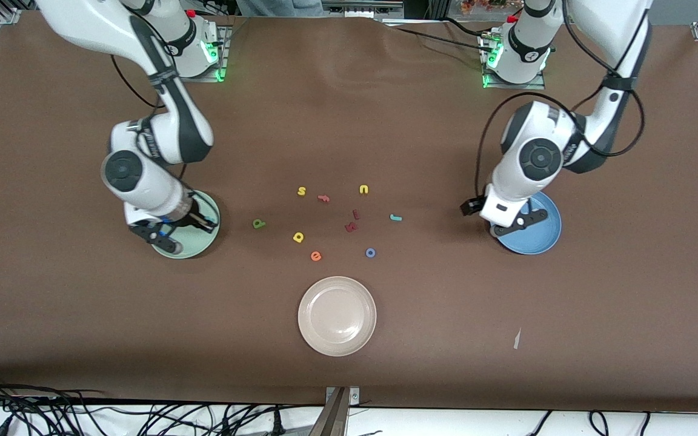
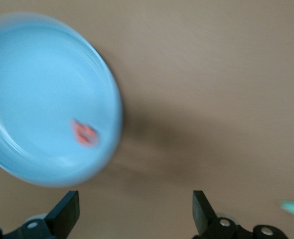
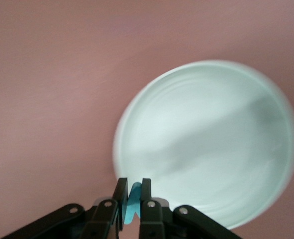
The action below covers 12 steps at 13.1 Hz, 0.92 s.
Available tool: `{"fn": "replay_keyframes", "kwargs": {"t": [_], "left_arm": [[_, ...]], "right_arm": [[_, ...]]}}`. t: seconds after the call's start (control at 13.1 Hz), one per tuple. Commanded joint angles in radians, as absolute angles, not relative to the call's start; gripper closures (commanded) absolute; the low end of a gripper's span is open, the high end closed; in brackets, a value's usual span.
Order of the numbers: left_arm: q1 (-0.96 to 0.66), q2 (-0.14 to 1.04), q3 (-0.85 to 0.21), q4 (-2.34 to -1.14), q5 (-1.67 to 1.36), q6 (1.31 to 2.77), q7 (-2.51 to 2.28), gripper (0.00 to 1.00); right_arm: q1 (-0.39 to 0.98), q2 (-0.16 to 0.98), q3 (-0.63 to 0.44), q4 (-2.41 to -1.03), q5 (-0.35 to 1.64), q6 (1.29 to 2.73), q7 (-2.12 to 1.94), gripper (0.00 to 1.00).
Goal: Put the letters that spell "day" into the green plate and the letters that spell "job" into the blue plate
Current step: 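Drop the pink b in the blue plate while the right gripper places the teal letter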
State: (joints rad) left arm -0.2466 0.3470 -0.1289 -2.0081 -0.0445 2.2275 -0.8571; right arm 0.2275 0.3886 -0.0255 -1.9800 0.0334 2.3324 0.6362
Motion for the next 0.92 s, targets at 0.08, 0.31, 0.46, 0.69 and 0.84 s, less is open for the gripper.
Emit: {"fn": "replay_keyframes", "kwargs": {"t": [0.08,0.31,0.46,0.69,0.84], "left_arm": [[-0.331,0.527,-0.123,-1.794,-0.135,2.209,-1.211,0.0],[-0.388,0.574,-0.123,-1.75,-0.124,2.305,-1.507,0.0],[-0.426,0.594,-0.12,-1.75,-0.097,2.325,-1.641,0.0],[-0.449,0.617,-0.117,-1.747,-0.051,2.348,-1.822,0.0],[-0.463,0.643,-0.117,-1.749,-0.02,2.41,-1.928,0.0]], "right_arm": [[0.184,0.353,-0.014,-2.026,0.034,2.31,0.568,0.35],[0.186,0.362,-0.008,-2.029,0.046,2.325,0.601,0.29],[0.189,0.365,-0.002,-2.031,0.044,2.338,0.647,0.28],[0.26,0.42,0.008,-2.02,0.049,2.428,0.797,0.28],[0.337,0.465,0.008,-2.01,0.048,2.495,0.934,0.28]]}}
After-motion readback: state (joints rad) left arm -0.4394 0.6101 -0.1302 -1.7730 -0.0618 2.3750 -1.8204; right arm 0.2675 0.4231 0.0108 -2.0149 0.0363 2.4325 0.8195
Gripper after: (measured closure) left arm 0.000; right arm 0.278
